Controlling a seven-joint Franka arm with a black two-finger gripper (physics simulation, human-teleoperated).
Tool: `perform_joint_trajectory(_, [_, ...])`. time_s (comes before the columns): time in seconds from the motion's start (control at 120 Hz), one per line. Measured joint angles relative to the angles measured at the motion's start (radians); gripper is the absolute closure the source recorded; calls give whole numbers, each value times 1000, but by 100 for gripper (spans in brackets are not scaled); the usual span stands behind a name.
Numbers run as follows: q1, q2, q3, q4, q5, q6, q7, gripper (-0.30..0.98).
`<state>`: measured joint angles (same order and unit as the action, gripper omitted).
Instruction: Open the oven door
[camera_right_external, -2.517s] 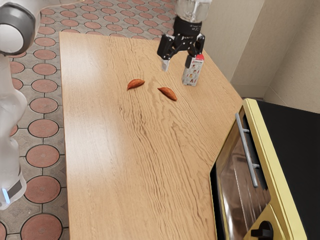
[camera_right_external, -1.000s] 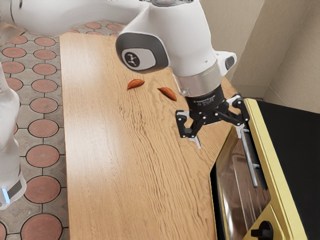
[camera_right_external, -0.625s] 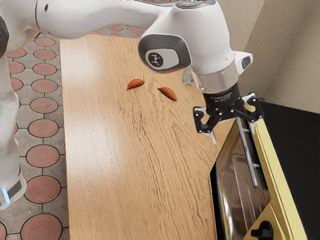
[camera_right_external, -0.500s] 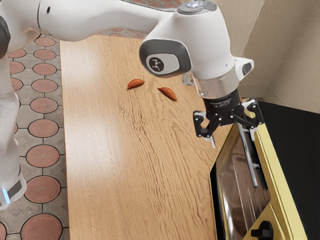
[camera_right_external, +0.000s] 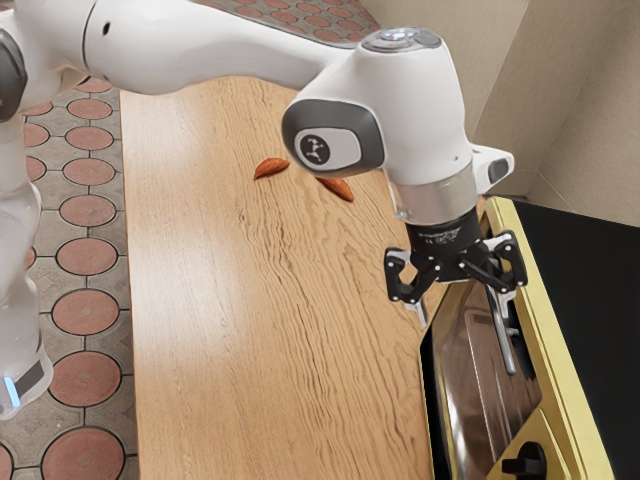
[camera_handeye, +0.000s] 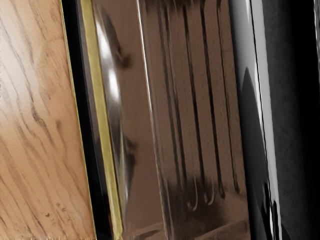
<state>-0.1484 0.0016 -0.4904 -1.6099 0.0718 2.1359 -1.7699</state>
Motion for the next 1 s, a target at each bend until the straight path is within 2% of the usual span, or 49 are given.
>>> perform_joint_trajectory(0.175, [5, -1, 1, -20, -29, 1, 14, 0])
perform_joint_trajectory(0.25, [-31, -10, 40, -36, -44, 1, 19, 0])
perform_joint_trajectory(0.433, [-31, -85, 54, -141, -63, 20, 29, 0])
perform_joint_trajectory(0.742, [57, -176, 47, -257, -86, 57, 41, 1])
perform_joint_trajectory(1.0, [71, -257, 50, -364, -100, 74, 46, 1])
